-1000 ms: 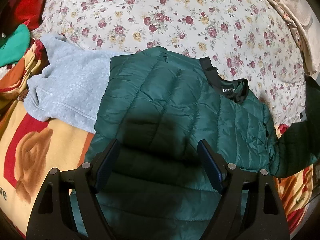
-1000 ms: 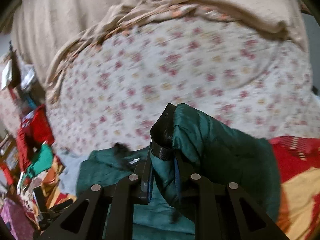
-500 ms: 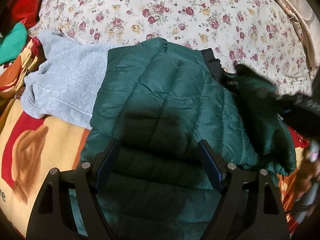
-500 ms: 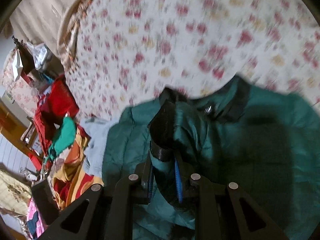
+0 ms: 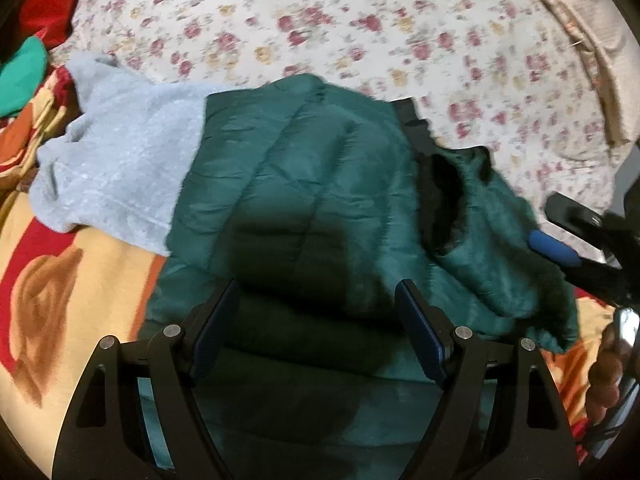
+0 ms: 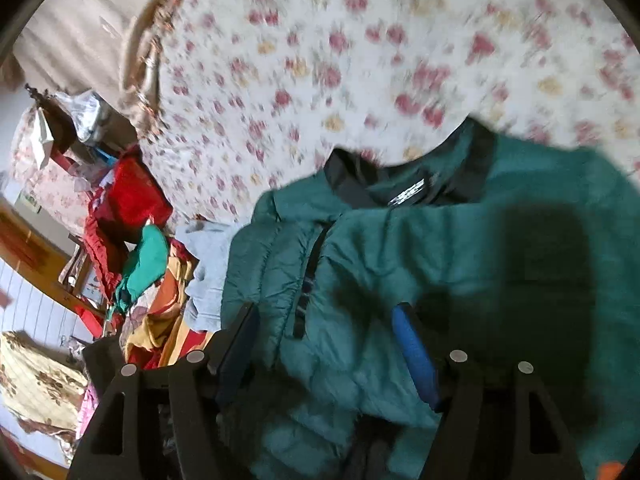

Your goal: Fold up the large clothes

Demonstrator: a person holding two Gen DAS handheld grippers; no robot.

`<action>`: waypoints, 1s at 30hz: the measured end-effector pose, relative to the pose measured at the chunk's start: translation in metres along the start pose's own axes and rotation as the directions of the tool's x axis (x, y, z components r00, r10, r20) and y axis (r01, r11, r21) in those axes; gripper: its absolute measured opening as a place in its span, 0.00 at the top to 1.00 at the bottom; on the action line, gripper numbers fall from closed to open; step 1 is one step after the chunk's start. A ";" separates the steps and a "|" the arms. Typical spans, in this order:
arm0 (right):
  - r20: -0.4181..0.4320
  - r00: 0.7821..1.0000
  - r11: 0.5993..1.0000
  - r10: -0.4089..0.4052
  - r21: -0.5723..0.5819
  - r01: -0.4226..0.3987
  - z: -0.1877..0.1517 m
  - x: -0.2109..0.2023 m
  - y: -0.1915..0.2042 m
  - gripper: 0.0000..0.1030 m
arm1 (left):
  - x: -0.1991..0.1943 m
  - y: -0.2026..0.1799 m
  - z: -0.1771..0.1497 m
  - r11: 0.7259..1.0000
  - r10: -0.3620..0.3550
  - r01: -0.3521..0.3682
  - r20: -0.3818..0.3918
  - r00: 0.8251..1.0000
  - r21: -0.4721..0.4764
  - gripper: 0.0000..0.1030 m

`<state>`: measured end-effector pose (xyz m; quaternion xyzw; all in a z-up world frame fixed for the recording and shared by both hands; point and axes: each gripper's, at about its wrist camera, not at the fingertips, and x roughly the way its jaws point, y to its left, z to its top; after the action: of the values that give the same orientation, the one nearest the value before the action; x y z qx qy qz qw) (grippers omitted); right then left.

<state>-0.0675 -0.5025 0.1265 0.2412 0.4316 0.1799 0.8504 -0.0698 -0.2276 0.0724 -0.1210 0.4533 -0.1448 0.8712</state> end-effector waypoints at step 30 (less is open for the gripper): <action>0.173 0.957 0.946 -0.233 0.266 0.182 -0.094 -0.148 -0.152 0.24 | -0.024 -0.062 0.078 0.991 0.016 -0.040 0.180 0.984 0.131 0.84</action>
<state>-0.2132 -0.6790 0.0878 0.3154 0.3850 0.0082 0.8673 -0.0278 -0.2697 0.1554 -0.0683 0.3643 -0.1513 0.9163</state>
